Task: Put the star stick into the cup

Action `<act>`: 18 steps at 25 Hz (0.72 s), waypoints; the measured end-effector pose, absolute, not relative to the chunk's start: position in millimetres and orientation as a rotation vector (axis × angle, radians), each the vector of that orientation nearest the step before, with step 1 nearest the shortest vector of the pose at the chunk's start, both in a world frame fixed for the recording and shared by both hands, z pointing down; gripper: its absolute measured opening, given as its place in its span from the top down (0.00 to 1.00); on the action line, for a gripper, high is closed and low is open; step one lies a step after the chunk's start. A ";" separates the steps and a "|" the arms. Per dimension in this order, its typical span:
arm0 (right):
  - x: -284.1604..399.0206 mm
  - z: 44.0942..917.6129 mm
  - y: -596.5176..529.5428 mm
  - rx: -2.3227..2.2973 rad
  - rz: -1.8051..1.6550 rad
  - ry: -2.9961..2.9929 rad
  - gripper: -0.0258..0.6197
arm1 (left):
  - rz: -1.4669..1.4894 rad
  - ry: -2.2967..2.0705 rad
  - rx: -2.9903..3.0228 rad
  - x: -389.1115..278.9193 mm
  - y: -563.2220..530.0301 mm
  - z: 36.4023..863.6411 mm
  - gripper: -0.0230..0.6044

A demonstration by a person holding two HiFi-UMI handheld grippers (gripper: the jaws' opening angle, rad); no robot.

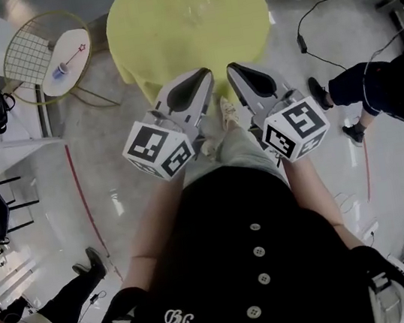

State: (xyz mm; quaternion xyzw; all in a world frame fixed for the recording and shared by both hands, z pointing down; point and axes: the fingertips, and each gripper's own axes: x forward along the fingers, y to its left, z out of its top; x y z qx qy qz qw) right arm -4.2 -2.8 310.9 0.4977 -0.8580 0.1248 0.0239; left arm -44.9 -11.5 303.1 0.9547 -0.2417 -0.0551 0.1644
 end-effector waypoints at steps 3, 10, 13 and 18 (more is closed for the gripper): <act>-4.5 312.0 -2.8 1.540 0.375 -2.644 0.96 | -0.138 -0.701 2.715 -46.2 -11.2 306.4 0.92; -7.7 312.1 -5.6 1.531 0.360 -2.645 0.96 | -0.129 -0.726 2.710 -50.5 -13.3 308.1 0.92; -6.3 309.7 -6.5 1.542 0.353 -2.646 0.96 | -0.122 -0.730 2.711 -51.3 -13.7 308.1 0.92; -7.9 309.8 -3.5 1.538 0.352 -2.641 0.96 | -0.124 -0.726 2.706 -53.4 -9.7 308.5 0.92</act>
